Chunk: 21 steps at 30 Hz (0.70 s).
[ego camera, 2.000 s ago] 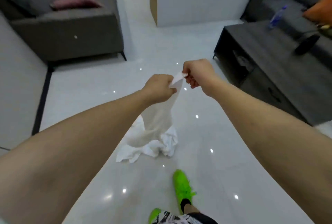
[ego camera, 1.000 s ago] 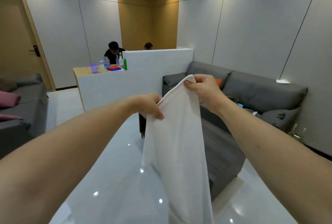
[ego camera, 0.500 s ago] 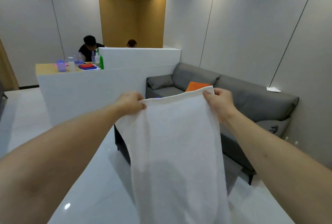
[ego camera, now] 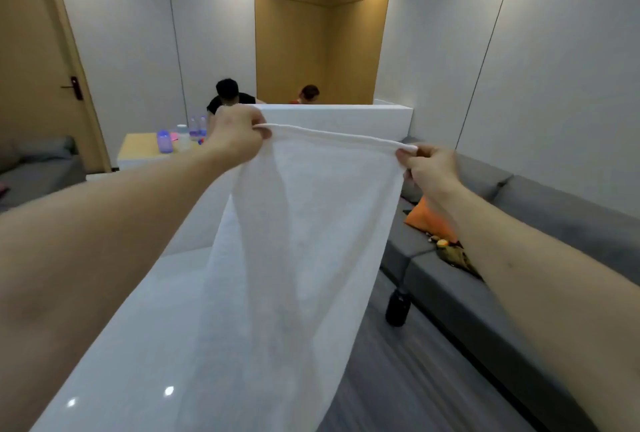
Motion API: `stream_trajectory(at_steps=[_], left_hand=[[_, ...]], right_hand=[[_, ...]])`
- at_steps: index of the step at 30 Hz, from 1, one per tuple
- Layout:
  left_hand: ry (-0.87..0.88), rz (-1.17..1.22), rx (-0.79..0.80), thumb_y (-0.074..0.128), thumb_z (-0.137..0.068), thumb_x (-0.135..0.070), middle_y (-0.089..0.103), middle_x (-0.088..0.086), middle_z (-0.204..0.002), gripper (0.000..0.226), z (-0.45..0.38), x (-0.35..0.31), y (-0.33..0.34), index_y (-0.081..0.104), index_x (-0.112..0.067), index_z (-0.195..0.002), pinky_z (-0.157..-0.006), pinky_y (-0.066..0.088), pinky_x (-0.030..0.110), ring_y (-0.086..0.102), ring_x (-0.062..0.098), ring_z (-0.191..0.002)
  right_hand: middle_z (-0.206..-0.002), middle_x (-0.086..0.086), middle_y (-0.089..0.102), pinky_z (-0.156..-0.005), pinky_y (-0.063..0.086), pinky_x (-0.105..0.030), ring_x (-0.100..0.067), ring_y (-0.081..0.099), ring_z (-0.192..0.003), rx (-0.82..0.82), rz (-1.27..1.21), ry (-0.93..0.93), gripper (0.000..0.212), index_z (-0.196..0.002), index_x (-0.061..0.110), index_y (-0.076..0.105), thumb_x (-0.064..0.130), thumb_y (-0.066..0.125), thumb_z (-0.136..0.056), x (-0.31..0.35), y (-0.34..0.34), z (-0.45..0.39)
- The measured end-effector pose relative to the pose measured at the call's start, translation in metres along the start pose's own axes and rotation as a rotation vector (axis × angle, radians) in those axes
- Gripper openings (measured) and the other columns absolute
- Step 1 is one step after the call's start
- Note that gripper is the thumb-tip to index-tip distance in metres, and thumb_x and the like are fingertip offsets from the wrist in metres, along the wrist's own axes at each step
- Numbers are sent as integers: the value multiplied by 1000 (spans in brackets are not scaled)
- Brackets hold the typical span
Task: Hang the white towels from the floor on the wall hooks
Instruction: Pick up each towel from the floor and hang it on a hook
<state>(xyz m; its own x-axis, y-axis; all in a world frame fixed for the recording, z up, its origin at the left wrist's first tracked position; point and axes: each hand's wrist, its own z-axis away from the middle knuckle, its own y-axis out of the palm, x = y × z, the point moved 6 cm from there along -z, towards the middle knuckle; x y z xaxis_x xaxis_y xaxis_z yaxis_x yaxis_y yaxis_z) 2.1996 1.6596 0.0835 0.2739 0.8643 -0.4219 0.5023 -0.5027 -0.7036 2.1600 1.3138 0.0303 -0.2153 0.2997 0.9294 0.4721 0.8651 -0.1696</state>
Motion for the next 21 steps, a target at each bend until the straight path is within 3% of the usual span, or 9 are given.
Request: stream_trajectory(at_steps=[4,7,13,17,21], left_hand=[[5,-49,-52,60,-89,-24,62,4,-89,10,-35,-11,6,70,-23,-89,-72,36,28,52,24,-86],[-8,-107,-65,60,-90,-30,55,0,-82,12,-43,-16,18,64,-23,-81,-69,32,29,50,25,-85],[-110,-285,-54,57,-91,-48,62,9,-95,27,-24,-43,81,68,-23,-91,-67,34,32,56,33,-92],[-172,-311,-37,62,-89,-49,63,9,-91,30,11,-71,139,71,-20,-90,-65,34,32,49,26,-81],[-294,-281,66,63,-89,-47,63,4,-84,24,66,-89,206,64,-25,-80,-65,40,32,54,24,-80]], right_hand=[[-77,-7,71,-57,56,-29,-16,66,-55,12,-119,-10,5,-85,18,69,21,73,-87,1,8,-50],[-82,-7,71,-59,57,-28,-17,66,-59,47,-128,-11,9,-92,14,70,21,73,-88,-13,5,-75],[-90,-8,70,-67,59,-32,-20,68,-70,147,-120,-25,10,-91,10,72,20,71,-89,-61,-22,-126],[-71,-10,67,-63,61,-35,-23,67,-64,252,-144,65,8,-79,5,70,11,71,-85,-120,-52,-155],[-70,-12,64,-54,53,-30,-21,62,-58,375,-123,183,10,-74,10,68,3,69,-81,-198,-81,-158]])
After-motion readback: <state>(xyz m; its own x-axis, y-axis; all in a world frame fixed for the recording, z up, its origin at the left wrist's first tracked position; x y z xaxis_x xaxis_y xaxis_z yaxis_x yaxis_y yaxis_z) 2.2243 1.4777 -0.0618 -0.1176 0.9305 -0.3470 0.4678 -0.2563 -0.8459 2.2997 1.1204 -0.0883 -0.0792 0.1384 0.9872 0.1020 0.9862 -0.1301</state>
